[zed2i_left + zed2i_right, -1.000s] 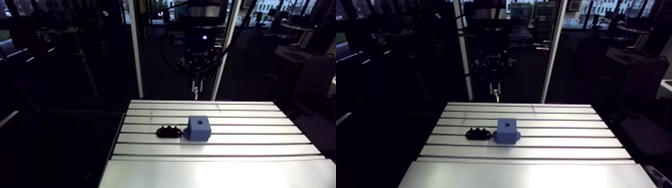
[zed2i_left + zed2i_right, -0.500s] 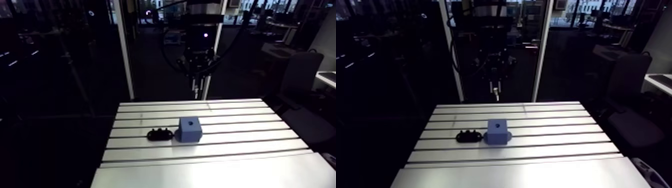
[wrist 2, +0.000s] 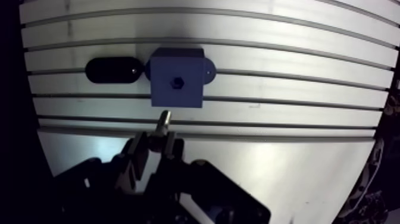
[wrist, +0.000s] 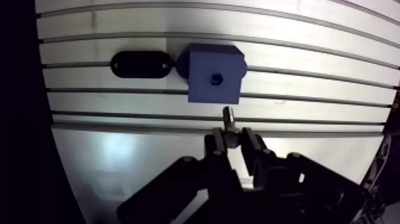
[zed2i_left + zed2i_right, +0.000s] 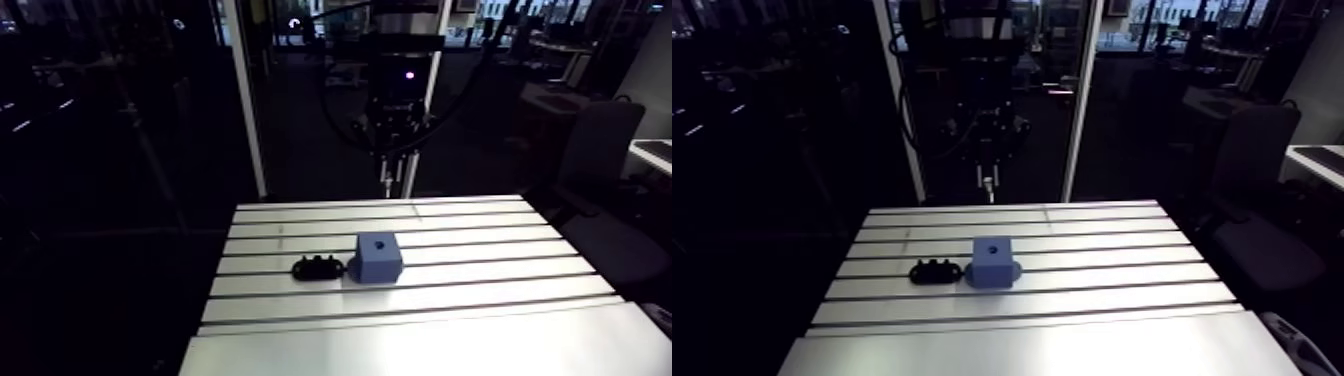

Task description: Pick up the M10 bolt and insert it into the hex recess until seated.

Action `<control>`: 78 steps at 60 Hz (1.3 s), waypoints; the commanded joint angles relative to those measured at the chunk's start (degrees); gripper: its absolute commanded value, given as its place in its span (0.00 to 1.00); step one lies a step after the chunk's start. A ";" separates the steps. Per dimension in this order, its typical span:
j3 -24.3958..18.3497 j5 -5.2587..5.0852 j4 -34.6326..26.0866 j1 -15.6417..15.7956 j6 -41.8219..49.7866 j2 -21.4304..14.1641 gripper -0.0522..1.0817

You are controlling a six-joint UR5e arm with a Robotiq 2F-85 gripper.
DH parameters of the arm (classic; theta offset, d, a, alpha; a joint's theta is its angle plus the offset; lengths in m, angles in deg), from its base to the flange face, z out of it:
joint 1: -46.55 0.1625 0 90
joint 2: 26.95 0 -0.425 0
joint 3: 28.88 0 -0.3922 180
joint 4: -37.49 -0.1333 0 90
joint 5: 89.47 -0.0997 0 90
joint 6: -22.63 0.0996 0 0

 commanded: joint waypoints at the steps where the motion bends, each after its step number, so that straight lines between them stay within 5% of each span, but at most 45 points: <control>1: -0.25 -0.31 -0.21 -0.04 -0.33 1.17 0.75; 38: -1.84 -0.48 -1.46 0.05 -0.24 5.73 0.76; 50: -1.76 -1.61 -1.11 -0.04 -0.32 6.42 0.76; 78: -1.77 -1.27 -0.93 -0.57 -0.49 7.68 0.77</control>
